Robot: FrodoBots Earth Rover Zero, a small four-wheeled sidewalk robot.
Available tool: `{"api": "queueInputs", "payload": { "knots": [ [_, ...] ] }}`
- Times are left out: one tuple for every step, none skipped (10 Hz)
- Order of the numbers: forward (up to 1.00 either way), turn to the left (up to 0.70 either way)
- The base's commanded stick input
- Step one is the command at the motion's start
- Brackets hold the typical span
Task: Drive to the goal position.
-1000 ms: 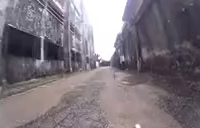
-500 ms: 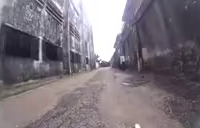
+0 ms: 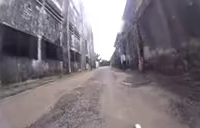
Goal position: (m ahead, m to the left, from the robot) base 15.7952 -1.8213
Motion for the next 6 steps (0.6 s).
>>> {"api": "queueInputs", "payload": {
  "knots": [
    [0.3, 0.0],
    [0.3, 0.0],
    [0.3, 0.0],
    [0.3, 0.0],
    [0.3, 0.0],
    [0.3, 0.0]
  ]
}}
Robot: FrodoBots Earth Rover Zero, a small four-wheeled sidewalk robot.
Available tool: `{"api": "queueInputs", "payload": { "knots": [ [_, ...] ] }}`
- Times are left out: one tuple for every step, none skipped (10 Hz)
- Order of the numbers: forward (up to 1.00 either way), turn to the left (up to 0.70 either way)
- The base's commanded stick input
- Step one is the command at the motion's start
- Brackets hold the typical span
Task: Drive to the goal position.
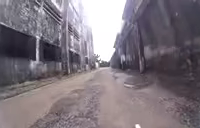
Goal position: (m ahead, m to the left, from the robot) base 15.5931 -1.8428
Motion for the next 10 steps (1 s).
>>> {"api": "queueInputs", "payload": {
  "knots": [
    [0.3, 0.0],
    [0.3, 0.0],
    [0.3, 0.0],
    [0.3, 0.0],
    [0.3, 0.0],
    [0.3, 0.0],
    [0.3, 0.0],
    [0.3, 0.0],
    [0.3, 0.0],
    [0.3, 0.0]
  ]
}}
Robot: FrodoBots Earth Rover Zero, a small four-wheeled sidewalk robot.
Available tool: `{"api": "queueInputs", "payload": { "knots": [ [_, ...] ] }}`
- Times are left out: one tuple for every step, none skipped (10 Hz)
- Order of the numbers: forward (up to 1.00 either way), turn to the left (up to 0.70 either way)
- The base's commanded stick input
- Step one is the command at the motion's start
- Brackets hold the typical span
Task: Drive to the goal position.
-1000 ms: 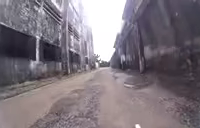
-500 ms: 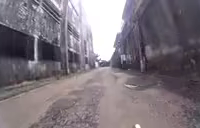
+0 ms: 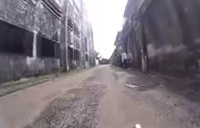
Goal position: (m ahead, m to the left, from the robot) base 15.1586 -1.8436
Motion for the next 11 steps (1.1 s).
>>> {"api": "queueInputs", "payload": {
  "knots": [
    [0.3, 0.0],
    [0.3, 0.0],
    [0.3, 0.0],
    [0.3, 0.0],
    [0.3, 0.0],
    [0.3, 0.0],
    [0.3, 0.0],
    [0.3, 0.0],
    [0.3, 0.0],
    [0.3, 0.0],
    [0.3, 0.0]
  ]
}}
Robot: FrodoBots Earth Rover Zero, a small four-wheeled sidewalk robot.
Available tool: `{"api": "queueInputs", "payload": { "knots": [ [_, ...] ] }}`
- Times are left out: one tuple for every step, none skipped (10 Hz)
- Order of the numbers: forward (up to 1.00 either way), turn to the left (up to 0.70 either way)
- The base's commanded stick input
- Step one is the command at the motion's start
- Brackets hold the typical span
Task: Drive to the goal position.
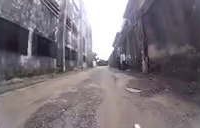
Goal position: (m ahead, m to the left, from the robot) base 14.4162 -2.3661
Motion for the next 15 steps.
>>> {"api": "queueInputs", "payload": {
  "knots": [
    [0.3, 0.0],
    [0.3, 0.0],
    [0.3, 0.0],
    [0.3, 0.0],
    [0.3, 0.0],
    [0.3, 0.0],
    [0.3, 0.0],
    [0.3, 0.0],
    [0.3, 0.0],
    [0.3, 0.0],
    [0.3, 0.0],
    [0.3, 0.0],
    [0.3, 0.0],
    [0.3, 0.0],
    [0.3, 0.0]
  ]
}}
